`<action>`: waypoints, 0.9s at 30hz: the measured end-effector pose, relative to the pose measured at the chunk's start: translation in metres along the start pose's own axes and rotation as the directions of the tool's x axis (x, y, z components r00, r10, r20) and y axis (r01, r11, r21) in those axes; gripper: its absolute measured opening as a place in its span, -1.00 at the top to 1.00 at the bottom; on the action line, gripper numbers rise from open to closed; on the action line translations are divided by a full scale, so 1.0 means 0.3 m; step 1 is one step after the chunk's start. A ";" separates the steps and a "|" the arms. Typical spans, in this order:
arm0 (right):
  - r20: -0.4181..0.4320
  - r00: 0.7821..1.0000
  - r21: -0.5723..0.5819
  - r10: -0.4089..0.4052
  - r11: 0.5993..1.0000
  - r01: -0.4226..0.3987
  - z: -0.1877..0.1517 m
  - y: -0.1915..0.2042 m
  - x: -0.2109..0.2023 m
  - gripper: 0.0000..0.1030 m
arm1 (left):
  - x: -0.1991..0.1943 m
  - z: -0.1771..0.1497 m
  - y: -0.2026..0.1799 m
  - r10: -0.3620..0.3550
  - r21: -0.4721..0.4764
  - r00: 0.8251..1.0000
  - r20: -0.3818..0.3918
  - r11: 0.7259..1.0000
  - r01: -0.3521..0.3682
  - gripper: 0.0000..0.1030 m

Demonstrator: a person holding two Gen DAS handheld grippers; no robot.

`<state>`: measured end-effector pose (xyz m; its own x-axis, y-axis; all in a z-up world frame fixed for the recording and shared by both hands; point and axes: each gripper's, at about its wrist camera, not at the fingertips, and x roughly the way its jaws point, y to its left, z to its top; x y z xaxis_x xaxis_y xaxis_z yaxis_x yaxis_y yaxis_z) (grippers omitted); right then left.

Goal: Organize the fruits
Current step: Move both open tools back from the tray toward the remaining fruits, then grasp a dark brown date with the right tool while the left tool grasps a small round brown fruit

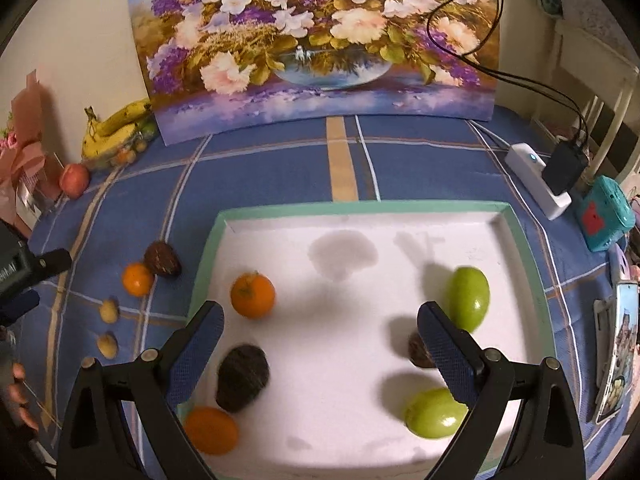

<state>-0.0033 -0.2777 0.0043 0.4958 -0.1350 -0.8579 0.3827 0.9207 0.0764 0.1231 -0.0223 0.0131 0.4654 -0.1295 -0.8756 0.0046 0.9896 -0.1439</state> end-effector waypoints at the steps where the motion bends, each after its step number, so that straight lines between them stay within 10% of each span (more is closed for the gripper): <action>1: 0.003 1.000 0.002 0.005 1.000 -0.005 0.010 0.008 0.002 -0.89 | 0.004 0.012 0.018 -0.013 -0.009 1.000 0.002 1.000 0.013 -1.00; 10: 0.018 0.991 0.002 0.134 0.991 -0.134 0.123 0.139 0.022 -0.89 | -0.068 0.080 0.173 -0.046 -0.068 0.993 0.112 0.996 0.053 -1.00; 23: -0.113 0.953 -0.037 0.282 0.957 -0.288 0.242 0.319 0.097 -0.69 | 0.056 -0.005 0.212 -0.082 -0.082 0.994 -0.072 0.994 0.076 -0.98; 27: -0.181 0.940 -0.023 0.289 0.954 -0.298 0.262 0.337 0.142 -0.27 | 0.125 -0.044 0.185 -0.100 -0.066 0.985 -0.143 0.994 0.091 -0.88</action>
<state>0.1176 -0.2191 0.0155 0.4357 0.2055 -0.8763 0.1998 0.9272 0.3168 0.1292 0.0270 -0.0336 0.3312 -0.2354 -0.9137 -0.0114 0.9673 -0.2533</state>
